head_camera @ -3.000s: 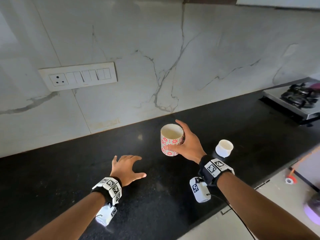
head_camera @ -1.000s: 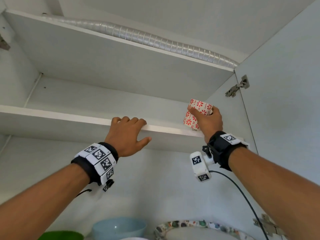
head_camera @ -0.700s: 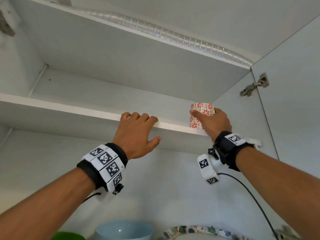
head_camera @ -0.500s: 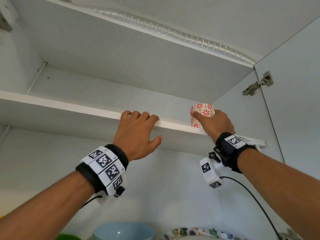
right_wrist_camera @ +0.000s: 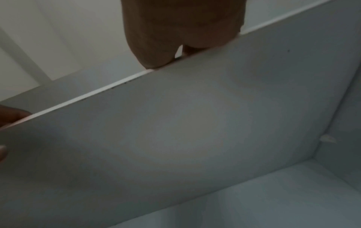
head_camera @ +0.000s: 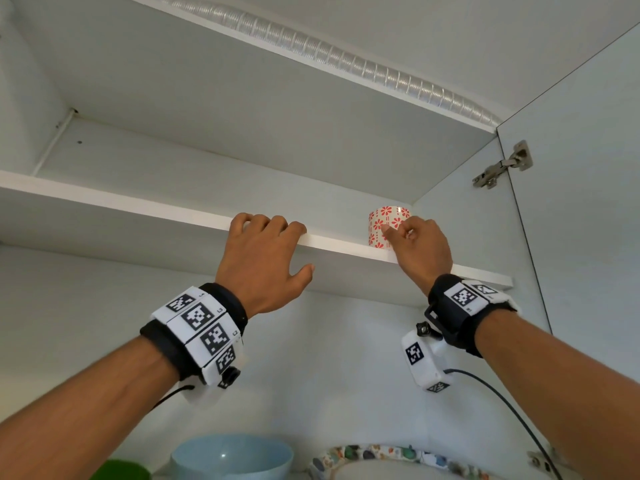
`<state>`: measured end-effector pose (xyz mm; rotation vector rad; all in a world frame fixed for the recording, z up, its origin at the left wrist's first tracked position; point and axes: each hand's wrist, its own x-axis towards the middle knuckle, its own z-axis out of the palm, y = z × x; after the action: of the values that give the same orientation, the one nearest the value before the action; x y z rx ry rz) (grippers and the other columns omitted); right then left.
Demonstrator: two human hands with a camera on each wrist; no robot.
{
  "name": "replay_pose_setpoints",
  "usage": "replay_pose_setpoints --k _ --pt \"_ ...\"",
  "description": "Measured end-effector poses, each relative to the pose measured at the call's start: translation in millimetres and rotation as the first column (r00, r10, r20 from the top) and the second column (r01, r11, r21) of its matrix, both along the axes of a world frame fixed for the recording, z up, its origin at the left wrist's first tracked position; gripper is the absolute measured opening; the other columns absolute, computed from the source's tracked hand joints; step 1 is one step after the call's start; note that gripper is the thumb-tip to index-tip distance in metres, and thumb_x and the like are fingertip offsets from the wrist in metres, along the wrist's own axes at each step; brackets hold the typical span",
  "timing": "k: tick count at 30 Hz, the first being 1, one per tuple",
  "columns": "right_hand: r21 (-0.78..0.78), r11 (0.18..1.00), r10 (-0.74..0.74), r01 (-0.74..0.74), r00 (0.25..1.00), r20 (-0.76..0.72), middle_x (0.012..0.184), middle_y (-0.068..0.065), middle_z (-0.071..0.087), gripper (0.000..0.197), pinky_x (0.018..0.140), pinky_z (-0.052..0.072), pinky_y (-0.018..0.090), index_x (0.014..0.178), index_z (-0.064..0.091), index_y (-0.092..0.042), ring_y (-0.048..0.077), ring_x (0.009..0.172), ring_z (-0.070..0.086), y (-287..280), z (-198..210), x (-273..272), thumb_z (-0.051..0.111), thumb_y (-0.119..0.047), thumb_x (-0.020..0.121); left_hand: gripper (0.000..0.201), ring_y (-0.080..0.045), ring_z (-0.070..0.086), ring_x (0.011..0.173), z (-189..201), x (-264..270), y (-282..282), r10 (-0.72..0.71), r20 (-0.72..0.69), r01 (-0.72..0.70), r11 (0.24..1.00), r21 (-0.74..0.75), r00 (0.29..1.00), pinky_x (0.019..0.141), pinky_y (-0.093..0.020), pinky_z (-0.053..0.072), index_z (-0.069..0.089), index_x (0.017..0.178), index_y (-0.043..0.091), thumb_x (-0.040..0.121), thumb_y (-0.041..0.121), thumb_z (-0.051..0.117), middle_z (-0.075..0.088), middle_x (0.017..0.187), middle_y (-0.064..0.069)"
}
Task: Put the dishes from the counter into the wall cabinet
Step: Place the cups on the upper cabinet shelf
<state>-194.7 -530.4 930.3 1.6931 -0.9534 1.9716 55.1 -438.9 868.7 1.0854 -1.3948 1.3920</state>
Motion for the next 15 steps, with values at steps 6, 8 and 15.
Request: replay_pose_setpoints --k 6,8,15 --pt "0.434 0.868 -0.148 0.243 0.959 -0.24 0.093 0.005 0.059 0.047 0.092 0.042 0.04 0.086 0.055 -0.016 0.03 0.092 0.057 9.1 8.6 -1.7 0.035 -0.057 0.097 0.056 -0.024 0.056 0.093 -0.8 -2.2 1.6 -0.003 -0.01 0.003 1.0 0.009 1.0 0.101 -0.046 0.031 0.058 0.118 0.024 0.079 0.061 0.044 0.062 0.099 0.004" --pt "0.462 0.848 -0.141 0.261 0.95 -0.277 0.095 0.006 0.058 0.044 0.091 0.042 0.039 0.093 0.054 -0.016 0.03 0.093 0.057 11.4 9.9 -2.4 0.035 -0.055 0.098 0.057 -0.024 0.056 0.094 -0.3 -2.6 2.6 -0.002 -0.014 0.002 1.0 0.026 1.0 0.102 -0.046 0.031 0.058 0.118 0.023 0.078 0.061 0.043 0.062 0.099 0.004" --pt "0.233 0.942 -0.169 0.24 0.943 -0.287 0.059 0.0 0.049 0.057 0.071 0.038 0.035 0.059 0.044 -0.015 0.024 0.063 0.052 11.5 -10.8 -5.1 0.029 -0.049 0.103 0.06 -0.025 0.056 0.099 0.0 -3.2 6.6 0.013 -0.018 -0.011 0.997 0.071 1.0 0.104 -0.047 0.029 0.057 0.122 0.022 0.078 0.062 0.044 0.063 0.105 0.002"
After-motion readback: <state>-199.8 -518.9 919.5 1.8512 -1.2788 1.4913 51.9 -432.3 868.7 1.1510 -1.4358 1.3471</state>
